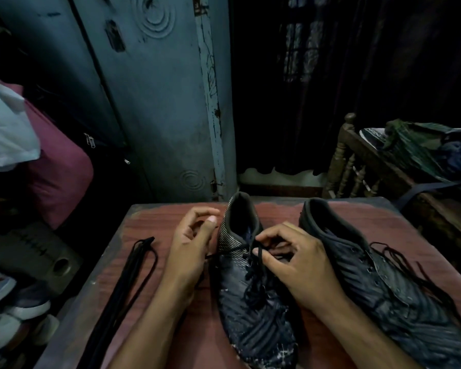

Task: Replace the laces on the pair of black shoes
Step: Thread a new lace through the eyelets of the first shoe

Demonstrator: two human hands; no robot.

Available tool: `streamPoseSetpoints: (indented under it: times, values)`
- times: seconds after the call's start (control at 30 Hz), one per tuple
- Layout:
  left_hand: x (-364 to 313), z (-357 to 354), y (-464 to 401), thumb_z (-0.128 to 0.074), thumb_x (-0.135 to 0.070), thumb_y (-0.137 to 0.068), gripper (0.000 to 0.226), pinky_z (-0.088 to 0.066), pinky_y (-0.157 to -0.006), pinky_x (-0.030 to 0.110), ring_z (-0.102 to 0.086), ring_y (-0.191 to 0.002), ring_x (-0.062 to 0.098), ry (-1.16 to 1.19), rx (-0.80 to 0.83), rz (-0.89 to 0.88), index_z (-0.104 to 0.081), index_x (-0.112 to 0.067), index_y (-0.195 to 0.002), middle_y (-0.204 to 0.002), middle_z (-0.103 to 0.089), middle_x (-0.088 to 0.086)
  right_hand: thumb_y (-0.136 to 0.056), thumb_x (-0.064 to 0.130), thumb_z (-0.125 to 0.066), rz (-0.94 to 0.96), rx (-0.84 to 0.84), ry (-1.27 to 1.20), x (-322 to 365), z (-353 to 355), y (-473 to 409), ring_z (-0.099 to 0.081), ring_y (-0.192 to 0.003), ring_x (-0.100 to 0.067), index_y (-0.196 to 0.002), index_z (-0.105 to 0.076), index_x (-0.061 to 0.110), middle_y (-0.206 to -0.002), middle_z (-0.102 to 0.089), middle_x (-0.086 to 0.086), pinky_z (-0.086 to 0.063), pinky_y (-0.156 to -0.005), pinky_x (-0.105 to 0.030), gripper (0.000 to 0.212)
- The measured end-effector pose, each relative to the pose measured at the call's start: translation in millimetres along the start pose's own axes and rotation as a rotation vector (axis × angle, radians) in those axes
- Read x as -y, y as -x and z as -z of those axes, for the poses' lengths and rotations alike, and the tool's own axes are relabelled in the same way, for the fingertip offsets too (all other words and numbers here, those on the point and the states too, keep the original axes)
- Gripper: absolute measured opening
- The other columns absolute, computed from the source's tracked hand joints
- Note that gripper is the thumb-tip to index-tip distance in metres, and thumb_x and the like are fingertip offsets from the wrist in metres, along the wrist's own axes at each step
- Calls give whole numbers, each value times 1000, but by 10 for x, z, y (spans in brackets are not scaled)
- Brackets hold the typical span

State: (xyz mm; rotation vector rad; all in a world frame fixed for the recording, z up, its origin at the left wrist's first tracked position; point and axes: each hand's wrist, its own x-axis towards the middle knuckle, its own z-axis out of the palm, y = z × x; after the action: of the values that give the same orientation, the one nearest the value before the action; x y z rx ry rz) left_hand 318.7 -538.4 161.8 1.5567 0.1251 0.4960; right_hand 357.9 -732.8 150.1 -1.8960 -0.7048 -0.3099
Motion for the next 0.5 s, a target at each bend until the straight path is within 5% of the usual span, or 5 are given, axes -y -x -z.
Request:
streamPoseSetpoints:
  times: [0.1, 0.2, 0.37, 0.5]
  values:
    - [-13, 156, -2, -85, -30, -82, 20, -48, -72, 17, -65, -80, -1, -426, 273, -176, -78, -29, -101, -84, -72, -10, -83, 12, -81, -1, 3, 10, 0, 1, 3, -68, -89, -5, -92, -72, 26, -91, -66, 15, -57, -76, -27, 19]
    - [-1, 237, -14, -88, -30, -78, 29, -46, -68, 16, -65, -78, 5, -639, 291, -295, -79, -40, -105, -80, -65, -12, -86, 15, -80, -2, -1, 17, -3, -7, -3, -68, -90, -6, -92, -72, 27, -92, -66, 15, -57, -77, -32, 15]
    - [38, 199, -32, -76, -18, -91, 17, -39, -67, 11, -58, -78, 9, -660, 158, -339, -77, -35, -95, -85, -54, -12, -91, 25, -72, 11, -23, -33, 12, -4, 5, -68, -90, -10, -93, -71, 26, -94, -67, 11, -57, -77, -36, 2]
    - [94, 89, 1, -61, -11, -101, 19, -45, -74, 17, -59, -83, 3, -411, 145, -206, -67, -28, -95, -107, -64, -11, -95, 27, -67, 27, -25, -71, 29, 6, 4, -68, -92, -13, -99, -71, 24, -97, -66, 9, -57, -77, -34, 7]
